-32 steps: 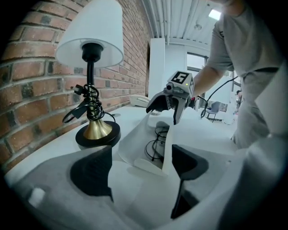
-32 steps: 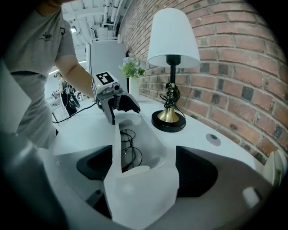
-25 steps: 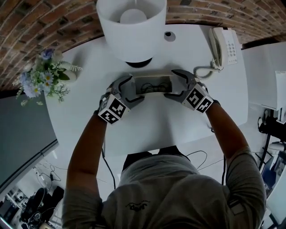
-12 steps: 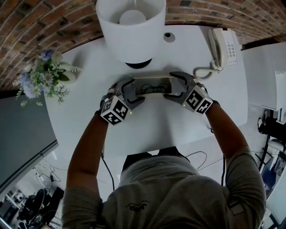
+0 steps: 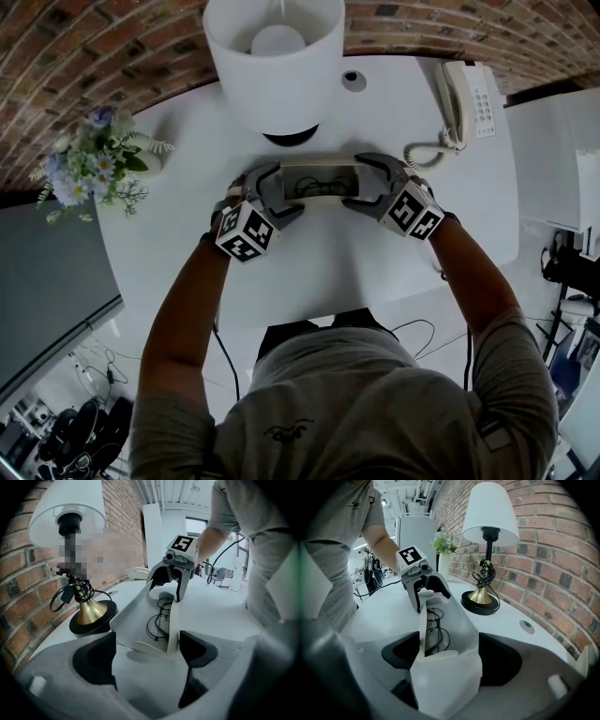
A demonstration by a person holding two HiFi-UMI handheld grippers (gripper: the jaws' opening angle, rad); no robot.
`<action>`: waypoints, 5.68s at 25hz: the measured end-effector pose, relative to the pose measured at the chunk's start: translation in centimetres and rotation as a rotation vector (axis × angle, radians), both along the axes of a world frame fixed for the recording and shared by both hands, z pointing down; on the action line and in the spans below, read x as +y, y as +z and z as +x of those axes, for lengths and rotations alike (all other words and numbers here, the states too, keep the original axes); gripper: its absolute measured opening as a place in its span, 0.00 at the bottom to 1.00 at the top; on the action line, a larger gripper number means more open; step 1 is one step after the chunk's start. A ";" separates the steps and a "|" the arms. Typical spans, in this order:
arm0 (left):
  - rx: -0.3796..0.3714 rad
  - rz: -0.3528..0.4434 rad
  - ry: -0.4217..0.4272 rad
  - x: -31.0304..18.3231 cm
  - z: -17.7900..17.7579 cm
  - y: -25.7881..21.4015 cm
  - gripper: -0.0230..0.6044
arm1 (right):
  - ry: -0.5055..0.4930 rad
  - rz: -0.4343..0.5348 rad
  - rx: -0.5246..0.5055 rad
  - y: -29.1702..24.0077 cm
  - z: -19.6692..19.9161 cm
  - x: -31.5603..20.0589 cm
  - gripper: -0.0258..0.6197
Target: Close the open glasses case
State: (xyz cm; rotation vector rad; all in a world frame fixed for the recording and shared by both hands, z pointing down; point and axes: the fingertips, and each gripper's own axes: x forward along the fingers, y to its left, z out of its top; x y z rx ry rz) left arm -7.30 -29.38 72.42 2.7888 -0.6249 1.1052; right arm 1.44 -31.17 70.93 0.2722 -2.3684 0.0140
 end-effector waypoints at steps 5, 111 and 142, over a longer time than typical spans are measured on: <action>-0.016 0.003 -0.014 -0.3 -0.1 0.0 0.77 | -0.001 -0.005 -0.001 0.0 0.0 0.2 0.66; 0.755 0.153 -0.522 11.7 -7.8 -41.0 0.03 | 0.398 0.035 -0.548 -38.0 1.0 6.4 0.05; 0.748 0.163 -0.537 11.8 -8.2 -41.6 0.03 | 0.427 0.020 -0.552 -37.9 1.7 6.3 0.05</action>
